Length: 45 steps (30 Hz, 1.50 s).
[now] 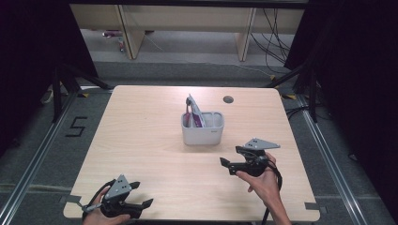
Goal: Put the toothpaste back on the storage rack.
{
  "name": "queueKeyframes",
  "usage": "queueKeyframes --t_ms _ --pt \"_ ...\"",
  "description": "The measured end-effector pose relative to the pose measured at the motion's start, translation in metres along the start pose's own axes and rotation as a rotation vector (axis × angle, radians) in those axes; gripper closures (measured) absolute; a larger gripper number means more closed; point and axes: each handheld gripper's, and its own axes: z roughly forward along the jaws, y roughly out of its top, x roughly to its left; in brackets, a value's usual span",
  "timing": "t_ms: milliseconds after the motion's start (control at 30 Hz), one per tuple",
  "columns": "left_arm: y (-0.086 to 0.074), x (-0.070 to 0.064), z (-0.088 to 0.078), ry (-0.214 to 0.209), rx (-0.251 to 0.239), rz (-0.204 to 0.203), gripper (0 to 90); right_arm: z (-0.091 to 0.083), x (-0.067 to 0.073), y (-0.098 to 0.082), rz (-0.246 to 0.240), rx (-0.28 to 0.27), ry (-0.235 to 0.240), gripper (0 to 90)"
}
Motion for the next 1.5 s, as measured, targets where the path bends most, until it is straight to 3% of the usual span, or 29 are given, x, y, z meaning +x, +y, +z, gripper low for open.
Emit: queueKeyframes --t_ms 67,133,167,200,300,333,367,433,467,533,567,600,633,733,867,933,1000,1067,1100,1200,1233,1267,1300,1333,1400,1500 --pt "0.0 0.0 0.0 -0.008 0.008 -0.004 21.3 -0.001 0.0 -0.003 -0.028 -0.006 0.001 21.2" --pt "0.0 0.0 0.0 -0.001 0.011 -0.004 21.3 -0.003 0.002 -0.006 -0.021 -0.005 0.005 21.2" --pt "0.0 0.0 0.0 -0.001 0.007 -0.003 21.4 -0.004 0.004 -0.008 0.005 -0.001 0.012 21.2" --pt "0.001 0.0 -0.002 -0.006 0.027 0.015 21.4 -0.004 0.004 -0.01 -0.009 -0.004 0.009 21.1" --pt "0.0 -0.001 -0.001 -0.008 0.017 0.012 21.5 -0.005 0.005 -0.017 -0.032 0.0 0.011 20.9" --pt "-0.002 -0.002 0.0 -0.001 0.004 0.01 21.5 -0.006 0.007 -0.02 -0.011 0.013 -0.001 20.8" --pt "-0.002 -0.001 -0.001 -0.006 0.025 0.027 21.6 -0.007 0.007 -0.022 -0.021 0.018 0.0 20.7" --pt "-0.002 0.0 -0.002 -0.006 0.029 0.026 21.7 -0.007 0.008 -0.027 -0.018 0.023 0.013 20.4" --pt "-0.002 0.0 -0.002 -0.005 0.022 0.027 21.7 -0.008 0.008 -0.03 -0.022 0.017 -0.003 20.4" --pt "-0.002 -0.001 -0.003 0.006 0.02 0.021 21.7 -0.01 0.012 -0.035 0.021 0.027 0.009 20.2" --pt "-0.002 -0.001 -0.003 0.005 0.021 0.024 21.7 -0.01 0.009 -0.037 -0.023 0.026 0.009 20.0" --pt "-0.003 -0.002 -0.002 0.003 0.005 0.005 21.8 -0.01 0.01 -0.039 -0.021 0.018 0.007 20.0" --pt "-0.003 -0.002 -0.002 0.004 0.002 0.008 21.8 -0.011 0.013 -0.042 0.014 0.028 0.016 19.9" --pt "-0.003 -0.002 -0.003 0.008 0.003 0.007 21.8 -0.013 0.012 -0.047 -0.026 0.032 0.006 18.6" --pt "-0.003 0.0 -0.004 0.0 0.03 0.027 21.8 -0.016 0.016 -0.054 -0.004 0.033 0.031 18.3" --pt "-0.004 -0.002 -0.003 0.002 0.012 0.011 21.8 -0.018 0.018 -0.057 -0.004 0.027 0.03 18.1" --pt "-0.004 -0.001 -0.004 0.008 0.024 0.026 21.8 -0.02 0.019 -0.06 -0.024 0.021 0.03 17.9" --pt "-0.004 0.0 -0.003 0.013 0.02 0.019 21.8 -0.022 0.021 -0.063 -0.017 0.029 0.027 17.5" --pt "-0.004 0.0 -0.004 0.013 0.022 0.02 21.8 -0.023 0.025 -0.065 0.011 0.038 0.035 17.4" --pt "-0.004 0.0 -0.004 0.013 0.021 0.021 21.8 -0.025 0.026 -0.068 -0.024 0.035 0.021 15.8" --pt "-0.004 0.0 -0.003 0.012 0.023 0.022 21.8 -0.027 0.031 -0.069 0.032 0.054 0.026 15.7" --pt "-0.004 0.0 -0.003 0.016 0.021 0.024 21.8 -0.026 0.027 -0.07 -0.025 0.027 0.032 15.7" --pt "-0.004 0.0 -0.003 0.022 0.024 0.029 21.8 -0.027 0.03 -0.07 -0.006 0.033 0.034 15.7" --pt "-0.005 0.0 -0.003 0.011 0.02 0.027 21.8 -0.026 0.029 -0.071 -0.028 0.023 0.043 15.7" --pt "-0.004 0.0 -0.003 0.009 0.018 0.022 21.8 -0.027 0.031 -0.072 -0.007 0.025 0.045 15.7" --pt "-0.004 0.001 -0.003 0.015 0.024 0.032 21.8 -0.029 0.032 -0.074 -0.026 0.033 0.031 15.7"
